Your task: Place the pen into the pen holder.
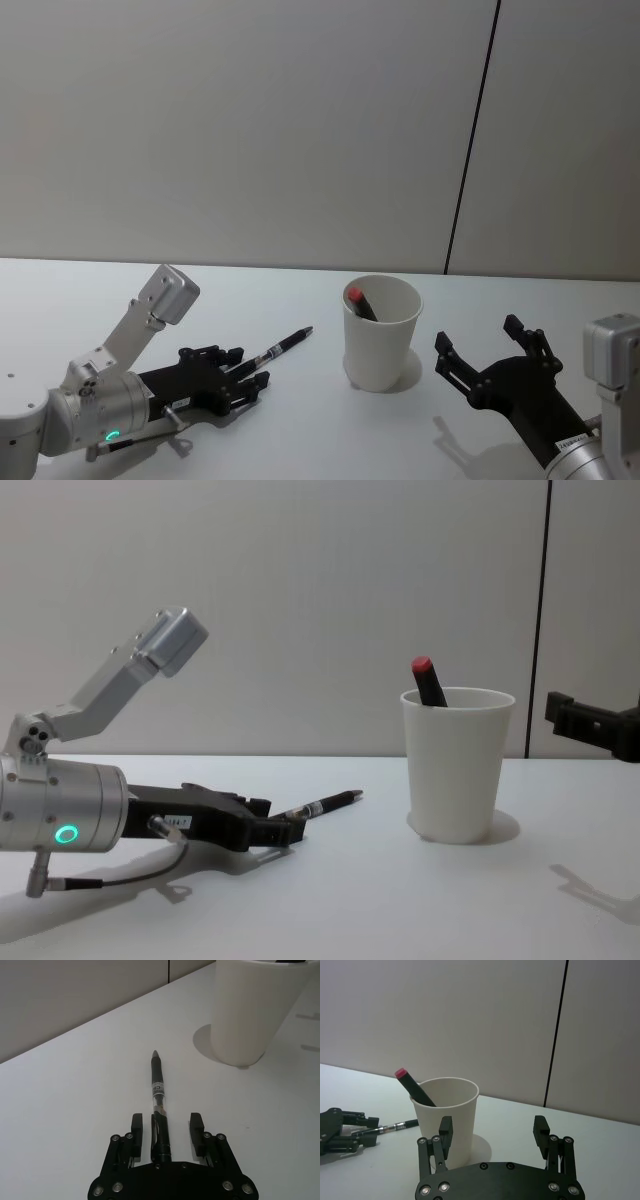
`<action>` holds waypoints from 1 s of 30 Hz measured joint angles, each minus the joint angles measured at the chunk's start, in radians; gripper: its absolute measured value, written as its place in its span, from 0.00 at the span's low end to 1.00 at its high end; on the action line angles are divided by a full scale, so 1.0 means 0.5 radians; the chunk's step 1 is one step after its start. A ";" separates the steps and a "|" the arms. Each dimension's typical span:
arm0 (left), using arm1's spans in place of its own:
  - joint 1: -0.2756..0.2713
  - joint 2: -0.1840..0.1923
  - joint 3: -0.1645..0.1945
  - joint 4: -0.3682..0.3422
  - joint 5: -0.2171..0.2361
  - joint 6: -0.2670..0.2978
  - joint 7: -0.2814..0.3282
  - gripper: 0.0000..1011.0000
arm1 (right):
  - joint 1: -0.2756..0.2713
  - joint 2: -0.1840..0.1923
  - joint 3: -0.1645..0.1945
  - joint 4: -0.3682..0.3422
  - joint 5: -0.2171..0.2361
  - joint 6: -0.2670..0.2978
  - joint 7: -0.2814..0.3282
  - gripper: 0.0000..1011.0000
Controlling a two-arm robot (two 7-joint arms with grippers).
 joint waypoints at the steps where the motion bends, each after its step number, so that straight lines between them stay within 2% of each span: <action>1: 0.000 0.000 0.000 0.001 -0.003 -0.002 -0.002 0.57 | 0.000 0.000 0.000 0.000 0.000 0.000 0.000 0.99; 30: 0.002 -0.004 -0.019 0.018 -0.062 -0.013 -0.016 0.38 | 0.000 0.000 0.000 0.000 0.000 0.000 0.000 0.99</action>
